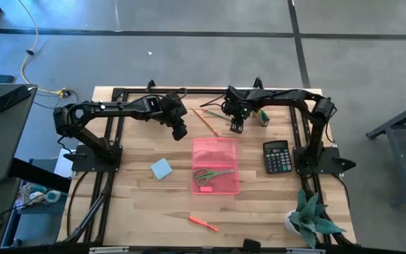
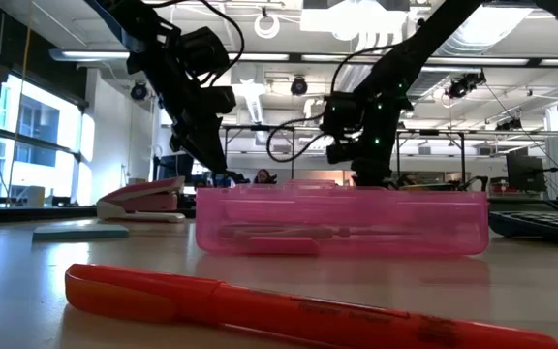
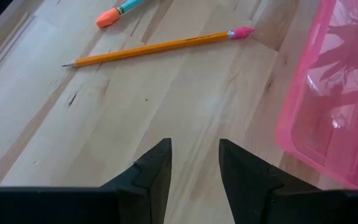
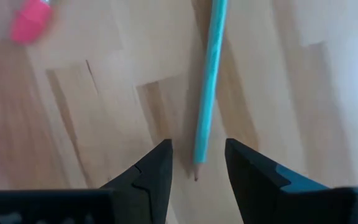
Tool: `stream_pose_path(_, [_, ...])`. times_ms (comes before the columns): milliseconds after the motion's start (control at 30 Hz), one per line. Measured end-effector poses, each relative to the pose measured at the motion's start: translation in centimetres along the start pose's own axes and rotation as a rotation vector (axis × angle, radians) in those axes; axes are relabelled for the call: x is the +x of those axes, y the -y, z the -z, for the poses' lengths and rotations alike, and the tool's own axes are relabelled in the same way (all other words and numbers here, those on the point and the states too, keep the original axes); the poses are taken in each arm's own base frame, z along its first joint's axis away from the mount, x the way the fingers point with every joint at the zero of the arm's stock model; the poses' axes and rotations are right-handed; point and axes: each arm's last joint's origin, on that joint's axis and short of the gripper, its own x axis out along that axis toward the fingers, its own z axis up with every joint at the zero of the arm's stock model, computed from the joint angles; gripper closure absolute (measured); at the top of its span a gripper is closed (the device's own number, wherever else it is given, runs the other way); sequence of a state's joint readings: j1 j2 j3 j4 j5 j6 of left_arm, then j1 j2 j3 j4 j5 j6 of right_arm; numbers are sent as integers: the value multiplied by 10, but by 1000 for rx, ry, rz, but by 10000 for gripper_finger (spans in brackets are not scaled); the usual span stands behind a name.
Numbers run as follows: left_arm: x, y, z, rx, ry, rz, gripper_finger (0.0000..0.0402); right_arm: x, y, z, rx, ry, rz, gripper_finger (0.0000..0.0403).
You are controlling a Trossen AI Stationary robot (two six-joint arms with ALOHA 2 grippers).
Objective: Pack school essentials
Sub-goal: Put the blue pencil into the supply box
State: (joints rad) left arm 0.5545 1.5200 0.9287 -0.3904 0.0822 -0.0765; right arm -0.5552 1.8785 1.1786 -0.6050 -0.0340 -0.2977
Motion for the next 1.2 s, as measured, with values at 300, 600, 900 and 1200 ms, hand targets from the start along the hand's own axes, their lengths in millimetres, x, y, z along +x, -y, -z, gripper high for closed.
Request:
stream_pose_path(300, [0,0,0,0,0,0,280,12,1,1,-8,-37,19,267])
stream_pose_path(600, [0,0,0,0,0,-4,280,12,0,2,8,-48,7,363])
stream_pose_path(900, [0,0,0,20,0,-4,280,12,0,3,30,-60,11,392])
stream_pose_path(1200, [0,0,0,27,0,-4,280,8,0,4,30,-55,11,391])
